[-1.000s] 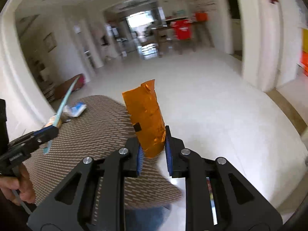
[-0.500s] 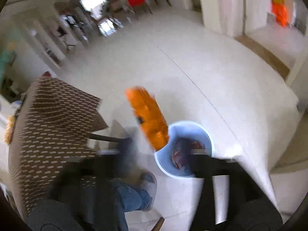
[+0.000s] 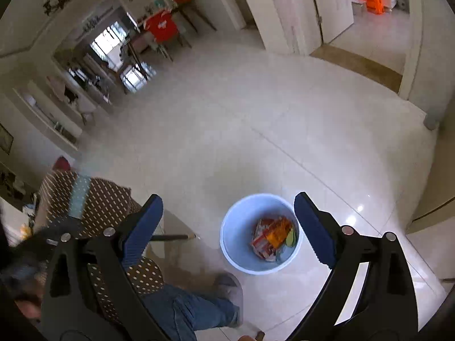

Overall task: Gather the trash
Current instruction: 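Carry the teal box and orange bag over the blue bucket and release both, then move both open tools back over the table toward the remaining trash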

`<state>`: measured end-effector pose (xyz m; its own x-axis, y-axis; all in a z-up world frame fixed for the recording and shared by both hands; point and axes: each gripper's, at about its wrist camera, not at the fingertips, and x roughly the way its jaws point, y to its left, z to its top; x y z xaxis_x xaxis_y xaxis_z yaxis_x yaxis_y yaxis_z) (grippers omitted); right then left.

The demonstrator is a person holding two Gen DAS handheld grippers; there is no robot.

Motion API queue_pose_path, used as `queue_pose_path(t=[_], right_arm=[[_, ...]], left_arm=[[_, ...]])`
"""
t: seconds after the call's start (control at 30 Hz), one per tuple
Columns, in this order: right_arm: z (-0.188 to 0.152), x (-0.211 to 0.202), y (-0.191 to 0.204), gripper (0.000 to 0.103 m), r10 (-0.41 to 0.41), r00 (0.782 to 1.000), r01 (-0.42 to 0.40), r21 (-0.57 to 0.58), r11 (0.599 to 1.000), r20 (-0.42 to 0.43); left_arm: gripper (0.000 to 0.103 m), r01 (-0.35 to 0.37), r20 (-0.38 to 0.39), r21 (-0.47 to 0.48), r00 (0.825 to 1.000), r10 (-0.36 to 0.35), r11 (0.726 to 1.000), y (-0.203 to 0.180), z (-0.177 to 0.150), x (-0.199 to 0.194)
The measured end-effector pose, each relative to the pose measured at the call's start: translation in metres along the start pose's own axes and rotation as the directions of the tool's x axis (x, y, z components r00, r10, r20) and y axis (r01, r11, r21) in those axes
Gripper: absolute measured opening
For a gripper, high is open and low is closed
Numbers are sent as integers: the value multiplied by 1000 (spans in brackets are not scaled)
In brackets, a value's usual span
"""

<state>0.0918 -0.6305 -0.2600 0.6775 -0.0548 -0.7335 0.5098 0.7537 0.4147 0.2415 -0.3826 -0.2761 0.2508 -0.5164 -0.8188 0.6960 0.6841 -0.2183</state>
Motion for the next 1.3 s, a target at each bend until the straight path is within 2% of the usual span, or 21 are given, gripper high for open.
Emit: queue_pose_path(t=[0.13,0.2,0.23,0.3,0.33,0.53,0.77,0.9,1.07,1.3], right_arm=[[8,-15,8,93,6,999,-6,-19,1000,39],[12,-19,14,93,10,998,-9,-17,1000,57],[13,-21,15,94,13,998,-12,-14,1000,62],[14,-25,20,94,21,997,-21,-12,1000,70],[14,-29,22,94,31,996,-30,-17,999,81],[12,-42,36,94,39,993,-34,-44,998,108],[8,-45,55,97,8,993,-2,-51,999,120],[9,-50,73,97,-9,992,21,-97,995,129],[6,-63,103,97,23,989,-1,-152,988,147],[0,-72,156,97,74,986,-38,-236,971,148]], left_arm=[[27,5,-57,0,998,-5,1000,0,-7,32],[30,26,-91,0,996,-26,1000,-3,-3,47],[37,37,-101,3,994,-36,999,-5,-1,52],[86,24,-83,2,996,-23,1000,-7,3,57],[89,8,-63,-5,998,-8,1000,-6,5,56],[89,-11,-28,-40,1000,10,999,3,10,38],[92,-20,63,-49,998,24,999,5,4,-15],[92,-17,115,-54,993,24,998,5,1,-49],[95,-42,201,-43,978,50,998,1,-4,-92],[95,-106,303,-61,945,120,992,25,-23,-158]])
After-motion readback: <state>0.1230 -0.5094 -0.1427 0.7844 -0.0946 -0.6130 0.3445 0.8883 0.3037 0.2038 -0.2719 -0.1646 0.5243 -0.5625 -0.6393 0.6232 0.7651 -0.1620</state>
